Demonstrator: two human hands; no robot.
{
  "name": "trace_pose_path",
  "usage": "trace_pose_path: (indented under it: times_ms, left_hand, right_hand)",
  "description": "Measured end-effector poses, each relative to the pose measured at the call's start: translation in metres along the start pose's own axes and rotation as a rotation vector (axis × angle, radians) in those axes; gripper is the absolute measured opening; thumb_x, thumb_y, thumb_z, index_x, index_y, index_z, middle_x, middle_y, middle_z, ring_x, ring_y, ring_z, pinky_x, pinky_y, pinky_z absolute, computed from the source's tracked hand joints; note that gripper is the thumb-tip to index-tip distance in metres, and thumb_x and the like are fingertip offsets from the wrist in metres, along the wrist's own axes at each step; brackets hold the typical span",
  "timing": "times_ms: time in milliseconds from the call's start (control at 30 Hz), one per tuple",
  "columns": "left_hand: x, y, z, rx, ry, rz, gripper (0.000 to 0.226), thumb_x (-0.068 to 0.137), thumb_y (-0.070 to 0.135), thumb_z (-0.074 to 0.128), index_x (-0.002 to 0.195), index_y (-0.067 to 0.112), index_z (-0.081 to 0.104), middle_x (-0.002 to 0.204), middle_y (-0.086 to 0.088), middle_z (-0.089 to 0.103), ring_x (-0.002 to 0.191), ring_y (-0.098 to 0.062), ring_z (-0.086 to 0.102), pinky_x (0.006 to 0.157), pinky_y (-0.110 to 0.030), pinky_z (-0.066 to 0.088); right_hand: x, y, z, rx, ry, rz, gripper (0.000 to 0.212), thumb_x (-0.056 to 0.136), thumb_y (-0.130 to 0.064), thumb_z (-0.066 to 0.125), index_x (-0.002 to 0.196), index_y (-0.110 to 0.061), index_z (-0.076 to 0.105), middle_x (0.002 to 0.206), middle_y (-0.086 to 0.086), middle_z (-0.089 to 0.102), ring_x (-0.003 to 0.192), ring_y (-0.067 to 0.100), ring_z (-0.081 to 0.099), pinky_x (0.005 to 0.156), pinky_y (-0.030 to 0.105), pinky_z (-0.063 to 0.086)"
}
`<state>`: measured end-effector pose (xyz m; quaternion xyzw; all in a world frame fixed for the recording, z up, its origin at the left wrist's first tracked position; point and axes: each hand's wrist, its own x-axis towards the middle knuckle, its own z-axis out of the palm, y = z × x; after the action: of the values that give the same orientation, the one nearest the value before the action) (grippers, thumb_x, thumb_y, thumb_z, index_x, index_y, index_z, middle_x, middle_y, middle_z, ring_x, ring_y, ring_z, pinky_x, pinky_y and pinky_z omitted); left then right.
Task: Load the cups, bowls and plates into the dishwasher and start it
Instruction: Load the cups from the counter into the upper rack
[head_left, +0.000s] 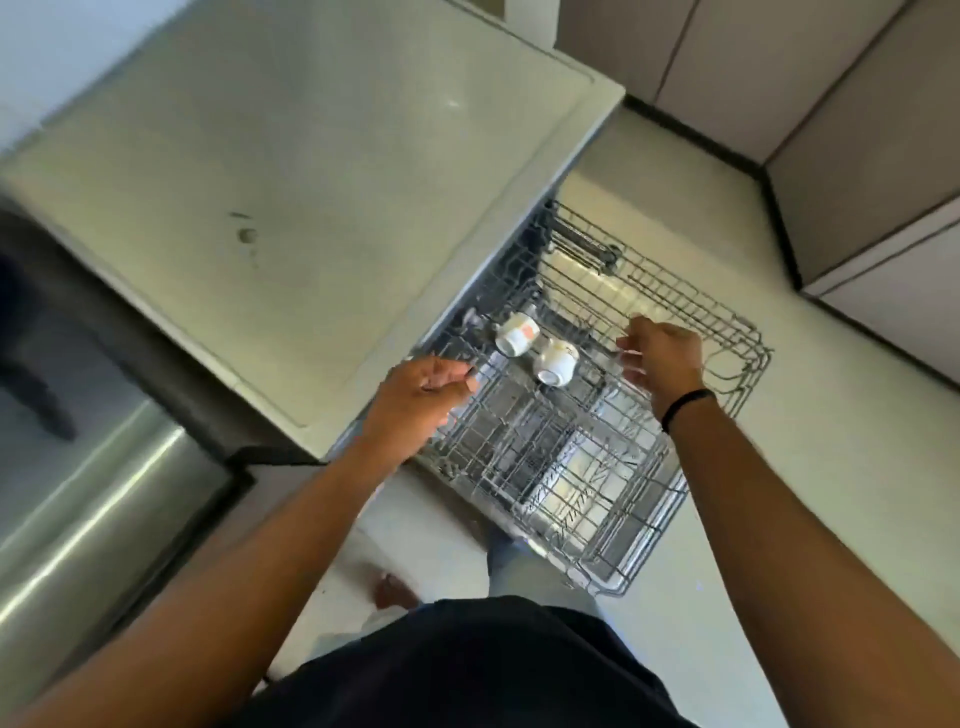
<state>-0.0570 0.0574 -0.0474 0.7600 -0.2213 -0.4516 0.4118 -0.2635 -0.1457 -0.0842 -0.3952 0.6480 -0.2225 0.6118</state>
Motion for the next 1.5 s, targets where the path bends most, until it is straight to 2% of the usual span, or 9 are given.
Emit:
trace_pose_path:
  times_ms: [167, 300, 433, 733, 933, 1033, 1200, 1400, 1500]
  left_hand:
    - [-0.058, -0.008, -0.095, -0.231, 0.209, 0.061, 0.016, 0.083, 0.010, 0.081, 0.092, 0.021, 0.073, 0.079, 0.006, 0.073, 0.079, -0.020, 0.068, 0.071, -0.031, 0.054]
    - [-0.120, -0.048, -0.179, -0.284, 0.395, 0.120, 0.009, 0.092, 0.014, 0.072, 0.096, 0.023, 0.071, 0.083, 0.001, 0.072, 0.080, -0.017, 0.067, 0.069, -0.027, 0.053]
    - [-0.188, -0.108, -0.248, -0.341, 0.647, 0.129, 0.008, 0.094, 0.016, 0.070, 0.099, 0.021, 0.070, 0.086, 0.000, 0.072, 0.081, -0.019, 0.068, 0.072, -0.037, 0.055]
    - [-0.297, -0.205, -0.340, -0.543, 1.117, 0.062, 0.015, 0.095, 0.021, 0.069, 0.109, 0.020, 0.069, 0.096, -0.003, 0.073, 0.092, -0.021, 0.071, 0.072, -0.030, 0.057]
    - [-0.325, -0.240, -0.370, -0.517, 1.367, -0.055, 0.018, 0.091, 0.025, 0.072, 0.109, 0.026, 0.071, 0.101, 0.004, 0.073, 0.096, -0.015, 0.070, 0.089, -0.047, 0.059]
    - [-0.320, -0.232, -0.385, -0.423, 1.373, -0.071, 0.025, 0.089, 0.024, 0.075, 0.114, 0.026, 0.069, 0.106, 0.010, 0.071, 0.099, -0.005, 0.067, 0.092, -0.038, 0.057]
    - [-0.301, -0.201, -0.411, -0.353, 1.134, -0.135, 0.050, 0.088, 0.033, 0.076, 0.133, 0.028, 0.057, 0.125, 0.010, 0.058, 0.112, -0.012, 0.060, 0.098, -0.034, 0.051]
    - [-0.258, -0.188, -0.437, -0.351, 1.204, -0.195, 0.058, 0.086, 0.030, 0.077, 0.138, 0.021, 0.053, 0.125, 0.006, 0.057, 0.120, -0.012, 0.054, 0.097, -0.029, 0.044]
    - [-0.243, -0.187, -0.445, -0.374, 1.208, -0.275, 0.068, 0.087, 0.029, 0.074, 0.147, 0.019, 0.045, 0.140, -0.003, 0.055, 0.128, -0.018, 0.052, 0.104, -0.036, 0.044]
  right_hand:
    - [-0.081, -0.031, 0.055, 0.007, -0.087, -0.170, 0.016, 0.093, -0.027, 0.066, 0.094, -0.011, 0.068, 0.086, 0.008, 0.071, 0.068, 0.018, 0.060, 0.060, 0.028, 0.049]
    - [-0.157, -0.029, 0.125, -0.119, -0.274, -0.302, 0.014, 0.095, -0.022, 0.065, 0.096, -0.008, 0.070, 0.083, 0.006, 0.072, 0.070, 0.016, 0.063, 0.060, 0.029, 0.050]
    - [-0.228, -0.010, 0.208, -0.268, -0.464, -0.357, 0.018, 0.095, -0.026, 0.066, 0.101, -0.009, 0.069, 0.090, 0.008, 0.073, 0.076, 0.018, 0.064, 0.070, 0.031, 0.050]
    - [-0.359, 0.056, 0.364, -0.659, -0.848, -0.528, 0.016, 0.095, -0.026, 0.066, 0.086, -0.014, 0.069, 0.093, 0.011, 0.075, 0.083, 0.021, 0.064, 0.072, 0.034, 0.049]
    - [-0.411, 0.071, 0.446, -0.785, -1.049, -0.602, 0.019, 0.095, -0.030, 0.067, 0.095, -0.012, 0.072, 0.097, 0.013, 0.073, 0.084, 0.018, 0.064, 0.068, 0.031, 0.051]
    - [-0.428, 0.078, 0.489, -0.809, -1.133, -0.580, 0.016, 0.095, -0.031, 0.067, 0.100, -0.016, 0.071, 0.096, 0.006, 0.071, 0.086, 0.019, 0.064, 0.072, 0.032, 0.053]
    - [-0.446, 0.097, 0.551, -0.798, -1.196, -0.511, 0.017, 0.097, -0.031, 0.064, 0.108, -0.019, 0.066, 0.099, 0.004, 0.068, 0.084, 0.017, 0.064, 0.075, 0.036, 0.056]
    - [-0.449, 0.112, 0.591, -0.880, -1.227, -0.440, 0.025, 0.098, -0.035, 0.062, 0.117, -0.020, 0.060, 0.108, 0.004, 0.067, 0.084, 0.018, 0.064, 0.068, 0.035, 0.056]
    - [-0.449, 0.113, 0.600, -0.915, -1.254, -0.436, 0.028, 0.098, -0.031, 0.062, 0.121, -0.016, 0.062, 0.111, 0.007, 0.068, 0.084, 0.017, 0.065, 0.067, 0.033, 0.058]
